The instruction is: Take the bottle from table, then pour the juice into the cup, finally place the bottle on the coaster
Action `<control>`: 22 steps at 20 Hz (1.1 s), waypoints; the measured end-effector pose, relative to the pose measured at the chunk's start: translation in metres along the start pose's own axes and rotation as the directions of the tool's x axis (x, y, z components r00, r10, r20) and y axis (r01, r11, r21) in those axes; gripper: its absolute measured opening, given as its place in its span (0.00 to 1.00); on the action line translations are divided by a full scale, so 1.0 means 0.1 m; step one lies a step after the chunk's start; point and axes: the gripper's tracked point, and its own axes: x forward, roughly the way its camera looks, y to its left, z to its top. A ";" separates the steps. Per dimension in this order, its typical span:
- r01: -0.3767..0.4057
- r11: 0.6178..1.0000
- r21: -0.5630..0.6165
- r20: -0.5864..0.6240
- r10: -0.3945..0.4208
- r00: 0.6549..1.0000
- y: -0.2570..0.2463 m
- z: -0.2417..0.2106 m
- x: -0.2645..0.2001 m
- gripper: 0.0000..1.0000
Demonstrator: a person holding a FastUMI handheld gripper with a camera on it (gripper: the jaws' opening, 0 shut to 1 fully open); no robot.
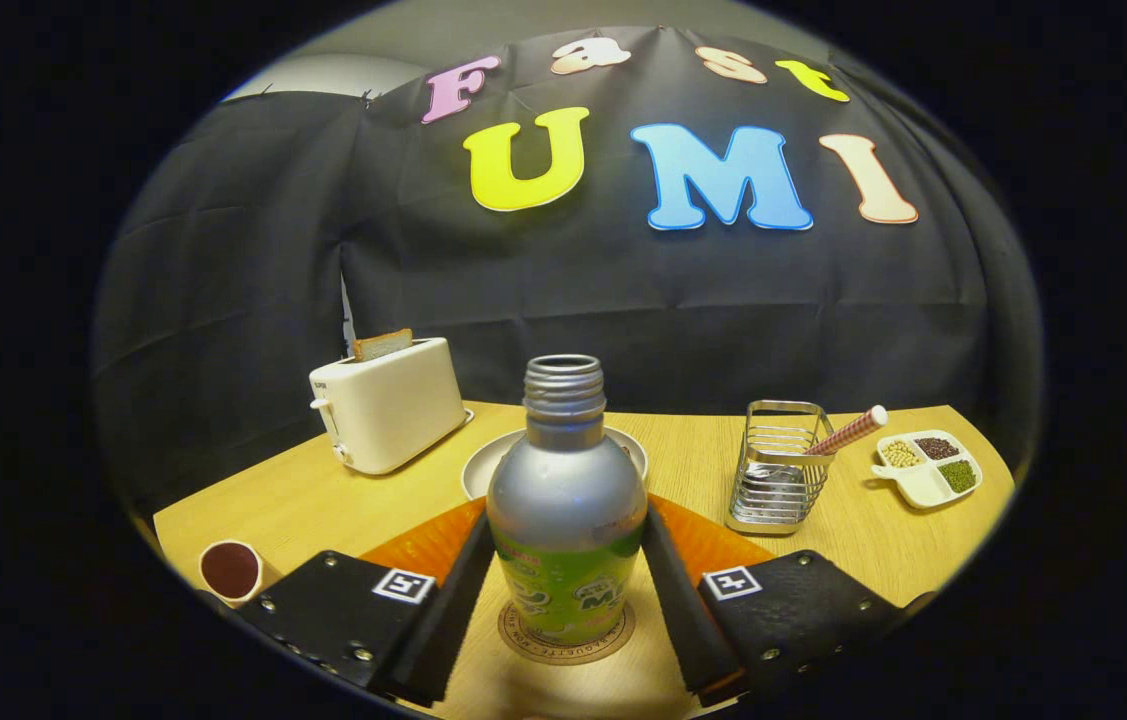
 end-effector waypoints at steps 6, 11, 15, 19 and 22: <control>0.070 0.997 -0.018 0.097 -0.068 0.993 -0.06 0.61 -0.30 0.99; 0.206 0.977 -0.054 0.174 -0.193 0.966 -0.27 1.40 -0.86 0.99; 0.288 0.953 -0.090 0.257 -0.257 0.932 -0.32 2.18 -1.28 0.99; 0.327 0.941 -0.089 0.308 -0.286 0.907 -0.35 2.89 -1.70 0.99; 0.362 0.929 -0.073 0.310 -0.324 0.894 -0.44 3.24 -2.00 0.99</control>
